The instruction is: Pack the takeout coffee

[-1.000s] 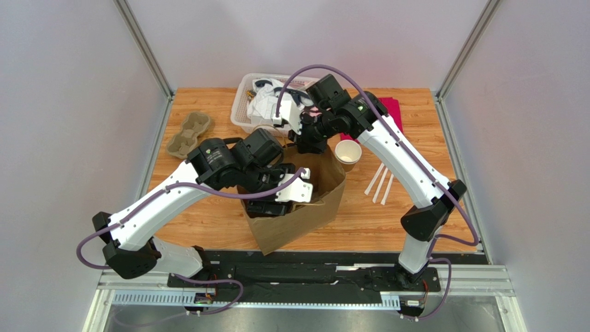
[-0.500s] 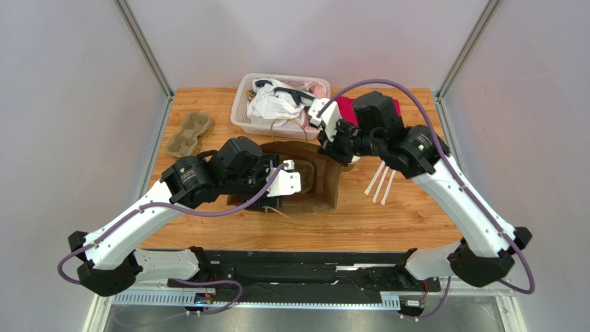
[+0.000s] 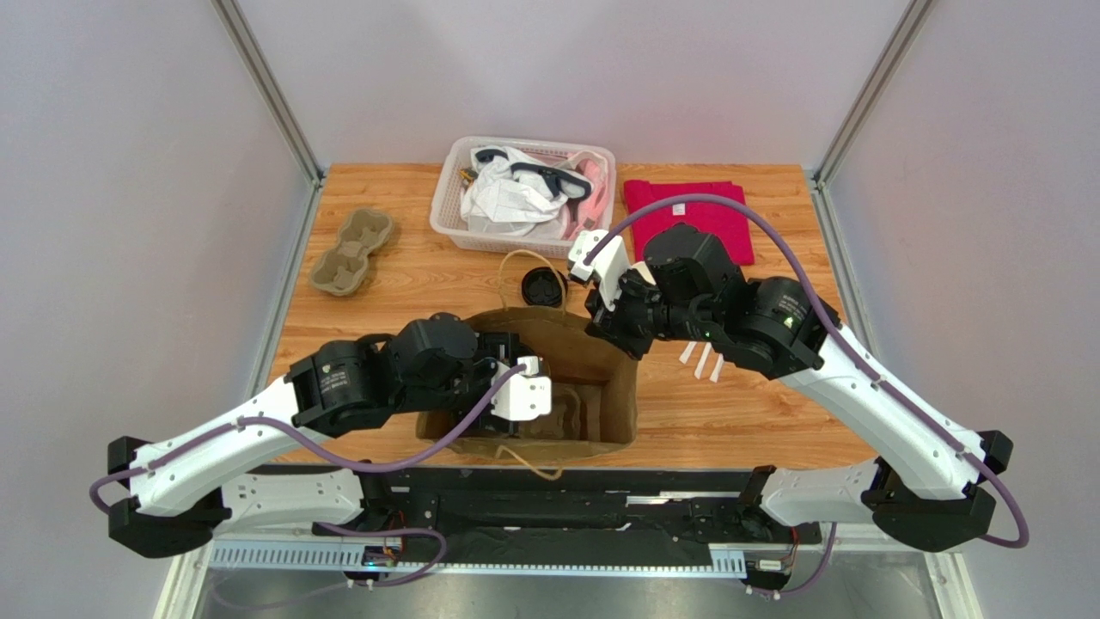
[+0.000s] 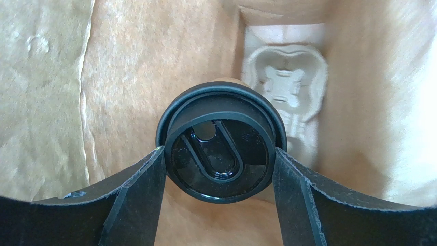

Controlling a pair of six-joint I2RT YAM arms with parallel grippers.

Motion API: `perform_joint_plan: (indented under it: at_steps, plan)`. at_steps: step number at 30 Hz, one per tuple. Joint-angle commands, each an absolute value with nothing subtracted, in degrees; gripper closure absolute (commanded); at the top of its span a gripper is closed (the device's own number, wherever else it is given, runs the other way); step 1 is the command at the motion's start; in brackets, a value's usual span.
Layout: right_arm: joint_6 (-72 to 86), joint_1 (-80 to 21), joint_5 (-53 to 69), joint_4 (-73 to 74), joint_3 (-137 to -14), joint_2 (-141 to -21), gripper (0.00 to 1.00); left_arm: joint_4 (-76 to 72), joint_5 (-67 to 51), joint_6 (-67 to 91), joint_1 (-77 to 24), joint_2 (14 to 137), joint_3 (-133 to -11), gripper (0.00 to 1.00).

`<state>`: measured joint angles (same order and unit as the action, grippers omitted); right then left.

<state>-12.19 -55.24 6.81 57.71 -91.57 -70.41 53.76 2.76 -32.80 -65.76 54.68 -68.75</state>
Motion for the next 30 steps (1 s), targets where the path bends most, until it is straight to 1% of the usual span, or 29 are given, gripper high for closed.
perform_joint_plan:
  at_steps: [1, 4, 5, 8, 12, 13, 20, 30]
  plan:
    - [-6.86, -55.98, 3.70, 55.73, -94.31, -69.17, 1.00, 50.27, 5.36, -32.43, -66.88, 55.89, -70.31, 0.94]
    - [-5.01, -57.56, 0.71, 54.15, -93.43, -68.47, 1.00, 49.84, 5.10, -33.75, -66.97, 57.82, -70.14, 0.94]
    - [-5.18, -58.00, -2.26, 53.36, -92.73, -68.03, 1.00, 49.31, 5.01, -34.27, -67.06, 58.01, -69.70, 0.94]
    - [-8.43, -59.94, -7.62, 50.72, -89.74, -66.36, 1.00, 46.95, 5.27, -34.72, -67.06, 58.10, -66.89, 0.94]
    - [-12.21, -62.48, -11.24, 49.31, -87.72, -64.87, 1.00, 44.83, 7.20, -33.84, -67.06, 57.75, -64.60, 0.94]
    - [-13.87, -63.19, -12.56, 48.00, -85.63, -64.43, 1.00, 44.13, 7.47, -33.66, -67.06, 57.57, -63.99, 0.94]
    - [-17.66, -66.71, -14.85, 44.39, -78.41, -61.35, 1.00, 35.52, 10.89, -34.45, -67.06, 58.18, -59.51, 0.94]
    - [-18.89, -67.68, -14.15, 43.24, -76.90, -60.12, 1.00, 27.78, 9.14, -36.47, -67.06, 61.95, -56.52, 0.95]
